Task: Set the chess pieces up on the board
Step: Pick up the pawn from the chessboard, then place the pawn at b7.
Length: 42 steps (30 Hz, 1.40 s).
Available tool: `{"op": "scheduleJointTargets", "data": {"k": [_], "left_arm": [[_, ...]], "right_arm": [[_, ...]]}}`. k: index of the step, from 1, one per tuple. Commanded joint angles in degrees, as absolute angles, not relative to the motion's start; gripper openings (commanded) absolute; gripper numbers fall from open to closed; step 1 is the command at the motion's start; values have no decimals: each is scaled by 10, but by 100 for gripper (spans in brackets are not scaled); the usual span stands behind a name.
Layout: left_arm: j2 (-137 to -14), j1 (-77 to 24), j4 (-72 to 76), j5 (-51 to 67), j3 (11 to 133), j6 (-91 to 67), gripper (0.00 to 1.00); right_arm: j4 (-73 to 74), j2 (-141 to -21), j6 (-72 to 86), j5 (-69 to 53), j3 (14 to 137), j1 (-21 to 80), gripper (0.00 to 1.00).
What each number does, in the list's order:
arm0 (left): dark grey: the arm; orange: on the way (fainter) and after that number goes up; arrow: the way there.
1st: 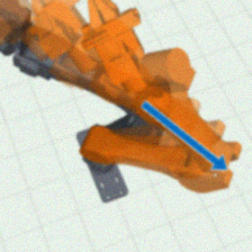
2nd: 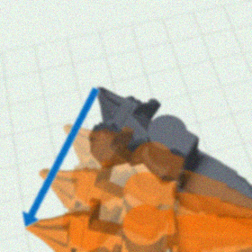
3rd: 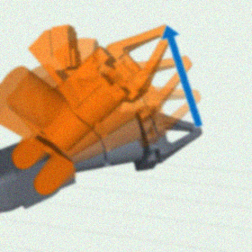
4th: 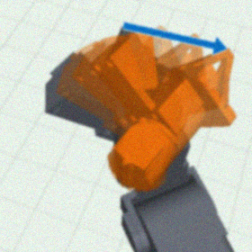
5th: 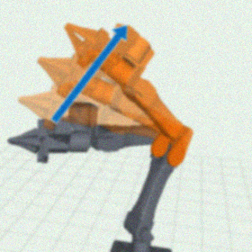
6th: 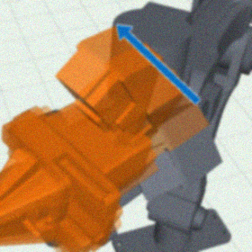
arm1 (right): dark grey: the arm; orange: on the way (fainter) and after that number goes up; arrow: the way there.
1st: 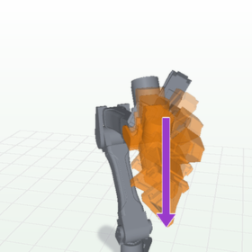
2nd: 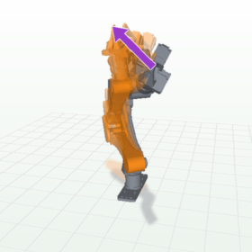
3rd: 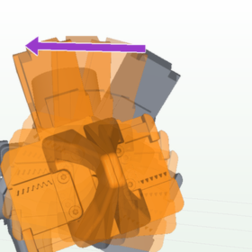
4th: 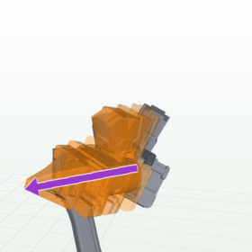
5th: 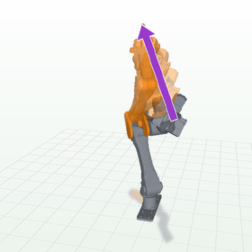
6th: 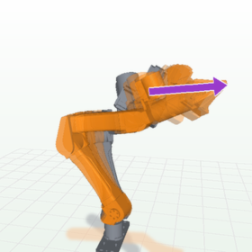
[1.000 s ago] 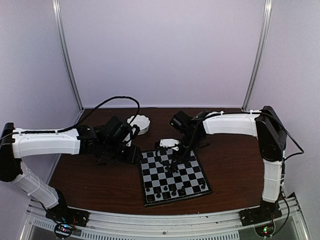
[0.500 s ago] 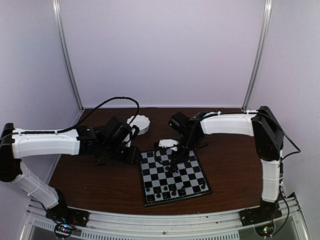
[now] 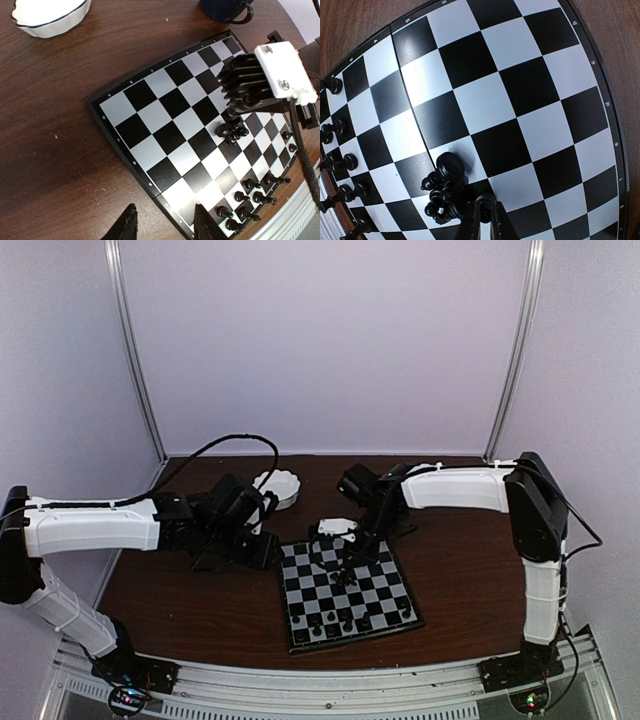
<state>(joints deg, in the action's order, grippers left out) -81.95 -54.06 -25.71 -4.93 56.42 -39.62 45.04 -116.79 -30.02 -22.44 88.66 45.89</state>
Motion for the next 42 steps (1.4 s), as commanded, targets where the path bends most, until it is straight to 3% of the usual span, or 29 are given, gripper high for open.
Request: {"op": "scheduleJointTargets", "data": {"k": [1,11,23,42], "left_arm": [[-806,-541,-242,-53,559,-403,39],[-810,-541,-239,-50,562,-403,39],[-810,-541,-250,-56,569,-393,39],[-803,-541,-262,-59,568,-397,39]], "right_arm": [[444,-1128,-306,-186,880,458,3],[461,-1062,-318,-171,847,453,3],[484,-936,-348,-213,682,462,4],[448,-967,-361,-210,633,497,5]]}}
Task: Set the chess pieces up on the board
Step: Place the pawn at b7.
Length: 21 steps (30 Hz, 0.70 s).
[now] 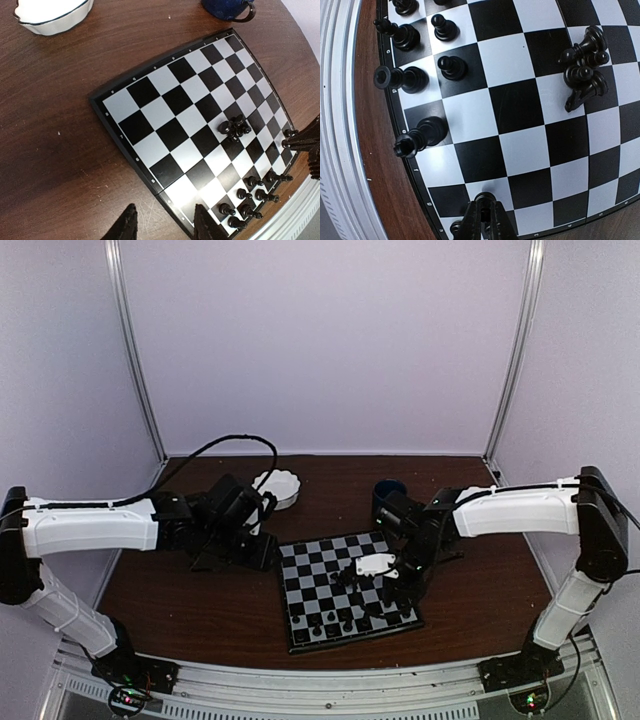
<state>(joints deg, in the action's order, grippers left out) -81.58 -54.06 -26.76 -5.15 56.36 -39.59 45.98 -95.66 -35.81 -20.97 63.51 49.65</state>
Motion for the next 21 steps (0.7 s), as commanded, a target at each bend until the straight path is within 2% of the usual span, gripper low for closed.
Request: {"op": "scheduleJointTargets", "data": {"k": [1,21], "left_arm": [[-804,-541,-262,-59,569,-396,39],[-804,-541,-260,-58,564,-394,39]], "right_arm": [[449,-969,-362,-209,633,497,5],[454,-972,-358,-196,629,497,5]]}}
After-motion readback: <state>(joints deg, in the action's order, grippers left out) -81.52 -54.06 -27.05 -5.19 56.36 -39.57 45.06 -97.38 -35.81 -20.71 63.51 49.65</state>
